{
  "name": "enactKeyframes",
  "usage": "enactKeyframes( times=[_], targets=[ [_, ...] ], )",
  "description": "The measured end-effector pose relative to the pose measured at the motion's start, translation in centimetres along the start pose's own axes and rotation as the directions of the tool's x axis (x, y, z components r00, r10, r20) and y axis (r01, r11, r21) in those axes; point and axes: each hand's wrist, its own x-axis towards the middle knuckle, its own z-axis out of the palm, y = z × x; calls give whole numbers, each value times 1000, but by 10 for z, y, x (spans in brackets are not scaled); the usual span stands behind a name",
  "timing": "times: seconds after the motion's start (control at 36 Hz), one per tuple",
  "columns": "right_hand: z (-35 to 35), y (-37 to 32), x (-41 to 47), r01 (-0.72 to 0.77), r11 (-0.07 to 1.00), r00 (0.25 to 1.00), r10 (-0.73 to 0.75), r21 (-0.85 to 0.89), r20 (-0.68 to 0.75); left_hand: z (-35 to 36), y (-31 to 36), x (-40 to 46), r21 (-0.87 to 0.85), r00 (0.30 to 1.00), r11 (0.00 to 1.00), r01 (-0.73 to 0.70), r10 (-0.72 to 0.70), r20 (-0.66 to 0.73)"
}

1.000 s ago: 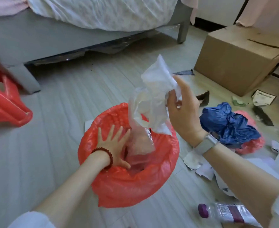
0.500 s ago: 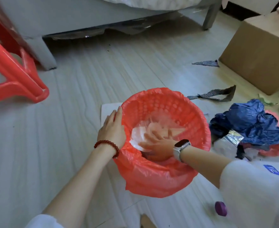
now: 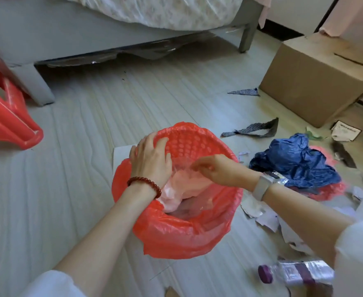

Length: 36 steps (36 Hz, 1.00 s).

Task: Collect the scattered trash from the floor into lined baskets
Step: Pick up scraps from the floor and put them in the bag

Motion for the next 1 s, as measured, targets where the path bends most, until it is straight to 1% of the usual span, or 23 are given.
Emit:
enactKeyframes(
  times=[0.06, 0.11, 0.17, 0.19, 0.22, 0.25, 0.31, 0.33, 0.39, 0.42, 0.47, 0.5, 0.56, 0.64, 0.69, 0.78, 0.83, 0.89, 0.92, 0.94, 0.97, 1.0],
  targets=[
    [-23, 18, -24, -36, 992, 986, 55, 119, -158, 9, 35, 3, -52, 993, 993, -109, 107, -48],
    [-41, 43, -50, -66, 978, 947, 125, 200, -297, 23, 76, 1, -89, 978, 975, -204, 200, -49],
    [-52, 74, -78, -127, 965, 905, 208, 229, -372, 40, 117, -5, -137, 959, 950, -282, 282, -15],
    [-54, 93, -93, -177, 958, 893, 252, 224, -373, 50, 136, -10, -164, 945, 933, -320, 326, 10],
    [-54, 112, -108, -235, 952, 891, 292, 198, -346, 63, 153, -17, -185, 926, 915, -360, 374, 45],
    [-52, 133, -123, -300, 941, 898, 333, 154, -288, 76, 168, -23, -194, 898, 890, -413, 433, 75],
    [-39, 175, -155, -404, 914, 907, 405, 29, -115, 105, 191, -39, -188, 828, 836, -516, 543, 142],
    [-30, 195, -170, -434, 898, 901, 433, -65, -31, 119, 200, -48, -173, 795, 825, -538, 565, 220],
    [-8, 232, -197, -459, 848, 857, 501, -265, 122, 146, 209, -65, -115, 739, 832, -542, 537, 407],
    [4, 246, -210, -461, 819, 820, 540, -341, 188, 158, 210, -73, -75, 705, 836, -544, 503, 501],
    [25, 265, -227, -465, 775, 759, 597, -427, 258, 174, 207, -87, -17, 647, 831, -555, 445, 620],
    [35, 272, -233, -463, 768, 752, 605, -443, 262, 180, 204, -92, -8, 627, 835, -551, 420, 656],
    [51, 285, -240, -465, 782, 789, 578, -415, 207, 189, 199, -100, -7, 597, 852, -523, 372, 711],
    [55, 293, -243, -476, 823, 867, 499, -311, -8, 195, 197, -102, -48, 592, 896, -442, 332, 734],
    [44, 289, -243, -461, 853, 887, 438, -246, -145, 195, 203, -99, -119, 617, 932, -342, 318, 720],
    [12, 280, -247, -388, 889, 896, 302, -242, -326, 193, 222, -88, -235, 673, 954, -187, 299, 676],
    [-15, 270, -253, -293, 932, 901, 195, -212, -388, 189, 241, -73, -338, 726, 936, -95, 297, 620],
    [-34, 264, -259, -200, 965, 909, 117, -172, -400, 184, 259, -56, -434, 766, 901, -11, 287, 576],
    [-39, 262, -262, -155, 976, 912, 82, -153, -402, 182, 267, -48, -467, 763, 884, 35, 279, 584],
    [-42, 261, -263, -107, 987, 907, 46, -124, -419, 182, 272, -41, -497, 743, 864, 82, 280, 608],
    [-42, 260, -264, -62, 995, 887, 20, -76, -461, 182, 275, -37, -523, 701, 839, 151, 282, 655],
    [-39, 259, -264, -38, 999, 857, 30, -5, -515, 183, 277, -35, -545, 632, 803, 240, 297, 715]
  ],
)
